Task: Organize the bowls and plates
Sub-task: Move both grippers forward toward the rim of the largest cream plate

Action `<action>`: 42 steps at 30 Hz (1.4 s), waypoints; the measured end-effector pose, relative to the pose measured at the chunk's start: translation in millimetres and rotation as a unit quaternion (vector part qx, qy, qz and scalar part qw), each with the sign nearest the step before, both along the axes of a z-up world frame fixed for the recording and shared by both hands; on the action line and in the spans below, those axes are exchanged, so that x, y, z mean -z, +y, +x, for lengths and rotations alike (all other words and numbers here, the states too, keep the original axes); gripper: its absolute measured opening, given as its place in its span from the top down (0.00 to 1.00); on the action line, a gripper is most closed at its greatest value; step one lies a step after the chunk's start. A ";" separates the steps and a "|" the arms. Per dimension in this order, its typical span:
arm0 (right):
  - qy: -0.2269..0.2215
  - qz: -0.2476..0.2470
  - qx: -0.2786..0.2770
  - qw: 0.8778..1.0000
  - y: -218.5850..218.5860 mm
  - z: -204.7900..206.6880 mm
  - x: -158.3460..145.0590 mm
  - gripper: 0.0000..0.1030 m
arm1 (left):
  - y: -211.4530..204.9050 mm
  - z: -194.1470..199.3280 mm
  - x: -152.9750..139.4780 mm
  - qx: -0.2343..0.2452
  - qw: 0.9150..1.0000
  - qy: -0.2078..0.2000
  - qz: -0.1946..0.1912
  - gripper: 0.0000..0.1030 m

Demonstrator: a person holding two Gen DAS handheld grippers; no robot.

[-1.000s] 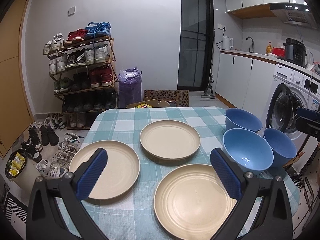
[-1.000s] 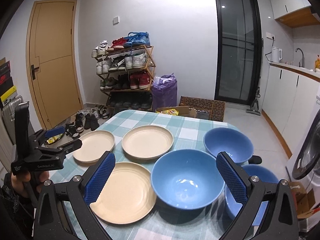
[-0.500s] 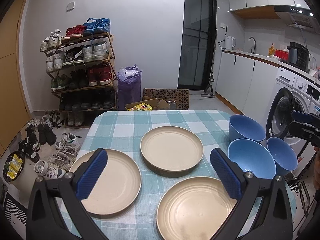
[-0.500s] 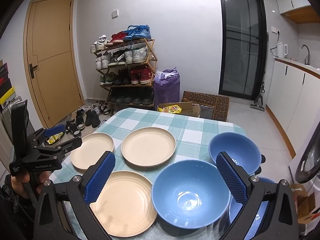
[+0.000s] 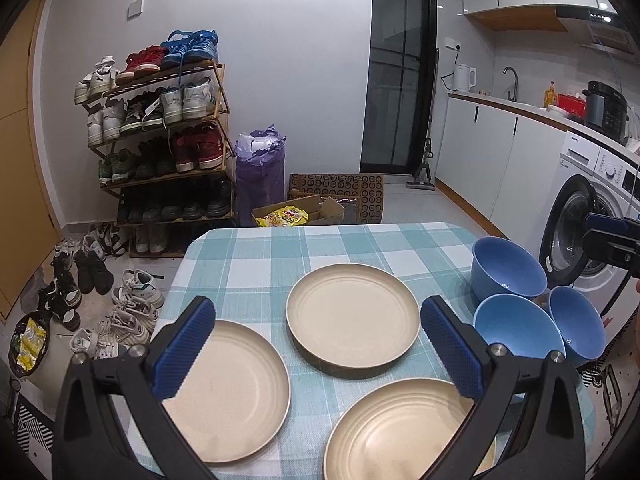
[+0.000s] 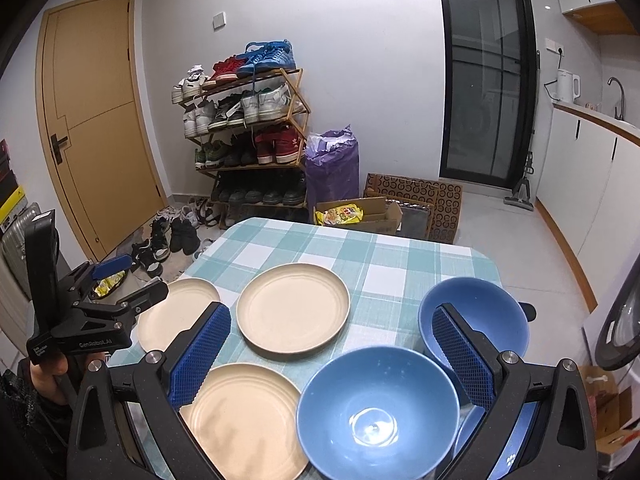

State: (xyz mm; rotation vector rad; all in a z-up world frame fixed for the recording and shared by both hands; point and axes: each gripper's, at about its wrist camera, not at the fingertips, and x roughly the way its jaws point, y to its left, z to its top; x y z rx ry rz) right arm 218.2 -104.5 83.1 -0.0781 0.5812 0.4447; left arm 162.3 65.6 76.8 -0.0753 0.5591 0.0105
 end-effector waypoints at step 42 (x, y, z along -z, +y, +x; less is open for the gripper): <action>0.140 -0.037 0.002 0.989 69.4 144.3 76.6 0.00 | 19.9 96.9 64.7 -0.004 0.995 0.101 -0.007 0.00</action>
